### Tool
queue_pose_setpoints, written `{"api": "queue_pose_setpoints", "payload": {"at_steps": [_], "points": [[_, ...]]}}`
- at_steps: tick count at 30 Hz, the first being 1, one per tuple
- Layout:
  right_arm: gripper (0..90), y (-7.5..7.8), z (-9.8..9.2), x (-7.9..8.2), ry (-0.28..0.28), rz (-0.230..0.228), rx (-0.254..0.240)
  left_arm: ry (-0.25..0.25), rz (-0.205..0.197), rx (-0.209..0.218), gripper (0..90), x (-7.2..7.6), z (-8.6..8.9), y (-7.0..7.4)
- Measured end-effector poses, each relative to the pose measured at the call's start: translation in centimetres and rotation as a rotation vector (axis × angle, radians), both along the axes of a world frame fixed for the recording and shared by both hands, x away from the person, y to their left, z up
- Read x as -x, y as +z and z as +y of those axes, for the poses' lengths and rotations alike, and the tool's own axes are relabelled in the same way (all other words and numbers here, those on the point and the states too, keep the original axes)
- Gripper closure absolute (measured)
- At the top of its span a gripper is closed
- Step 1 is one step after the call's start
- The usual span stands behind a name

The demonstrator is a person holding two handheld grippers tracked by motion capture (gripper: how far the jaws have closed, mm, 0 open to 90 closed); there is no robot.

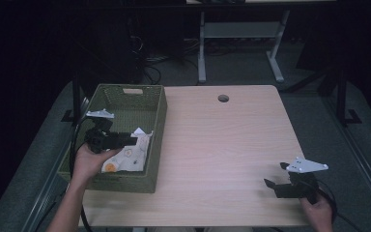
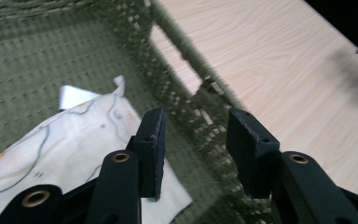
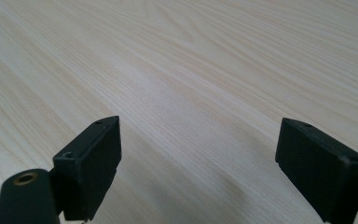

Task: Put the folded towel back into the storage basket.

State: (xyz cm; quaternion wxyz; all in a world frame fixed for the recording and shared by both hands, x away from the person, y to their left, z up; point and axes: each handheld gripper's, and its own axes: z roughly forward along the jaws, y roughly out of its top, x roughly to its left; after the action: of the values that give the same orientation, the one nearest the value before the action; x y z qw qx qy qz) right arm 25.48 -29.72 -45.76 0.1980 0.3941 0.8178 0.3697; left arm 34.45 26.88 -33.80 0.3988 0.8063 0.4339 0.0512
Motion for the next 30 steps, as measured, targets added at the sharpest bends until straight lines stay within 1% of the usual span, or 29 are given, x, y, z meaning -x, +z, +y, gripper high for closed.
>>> {"api": "queue_pose_setpoints", "payload": {"at_steps": [1, 2, 3, 4, 5, 7, 10, 12, 14, 15, 17, 18, 19, 21, 23, 30], "points": [[13.6, 0.0, 0.0, 0.0, 0.002, -0.002, -0.002, -0.005, -0.012, 0.013, 58.2, 0.2, -0.3, 0.4], [13.6, 0.0, 0.0, 0.0, 0.002, -0.002, -0.002, -0.005, -0.012, 0.013, 57.9, 0.2, -0.3, 0.4], [13.6, 0.1, 0.0, 0.1, 0.003, -0.006, -0.005, -0.015, -0.019, 0.025, 57.9, 0.5, -0.5, 0.7], [13.6, 0.1, 0.0, 0.1, 0.003, -0.006, -0.005, -0.015, -0.019, 0.025, 57.9, 0.5, -0.5, 0.7], [13.6, 0.1, 0.0, 0.1, 0.001, -0.007, -0.004, -0.024, -0.03, 0.027, 57.9, 0.8, -0.9, 0.9], [13.6, 0.1, -0.1, 0.1, 0.0, -0.009, -0.001, -0.031, -0.03, 0.033, 57.7, 0.9, -1.2, 1.0], [13.6, 0.2, 0.0, 0.2, 0.001, -0.009, -0.002, -0.051, -0.043, 0.03, 57.4, 1.3, -2.0, 1.3], [13.6, 0.2, 0.0, 0.2, 0.005, -0.01, -0.003, -0.053, -0.046, 0.033, 57.3, 1.4, -2.3, 1.4], [13.6, 0.2, 0.1, 0.2, 0.006, -0.01, -0.003, -0.07, -0.053, 0.03, 57.3, 1.6, -2.8, 1.5], [13.6, 0.2, 0.1, 0.2, 0.006, -0.011, -0.002, -0.082, -0.059, 0.023, 57.3, 1.8, -3.4, 1.6], [13.6, 0.3, 0.1, 0.2, 0.005, -0.011, -0.003, -0.091, -0.062, 0.015, 57.2, 1.8, -4.0, 1.7], [13.6, 0.3, 0.1, 0.2, 0.006, -0.013, -0.003, -0.091, -0.062, 0.015, 57.2, 1.8, -4.0, 1.7], [13.7, 0.3, 0.0, 0.2, 0.007, -0.014, -0.002, -0.1, -0.061, 0.021, 57.1, 1.9, -4.4, 1.7], [13.6, 0.3, 0.0, 0.2, 0.007, -0.013, -0.002, -0.103, -0.061, 0.023, 57.1, 1.9, -4.7, 1.7], [13.6, 0.3, 0.0, 0.3, 0.008, -0.016, -0.001, -0.122, -0.062, 0.022, 57.0, 1.9, -5.4, 1.6], [13.6, 0.3, -0.1, 0.3, 0.005, -0.017, -0.006, -0.142, -0.061, 0.031, 56.6, 2.0, -6.5, 1.5]]}}
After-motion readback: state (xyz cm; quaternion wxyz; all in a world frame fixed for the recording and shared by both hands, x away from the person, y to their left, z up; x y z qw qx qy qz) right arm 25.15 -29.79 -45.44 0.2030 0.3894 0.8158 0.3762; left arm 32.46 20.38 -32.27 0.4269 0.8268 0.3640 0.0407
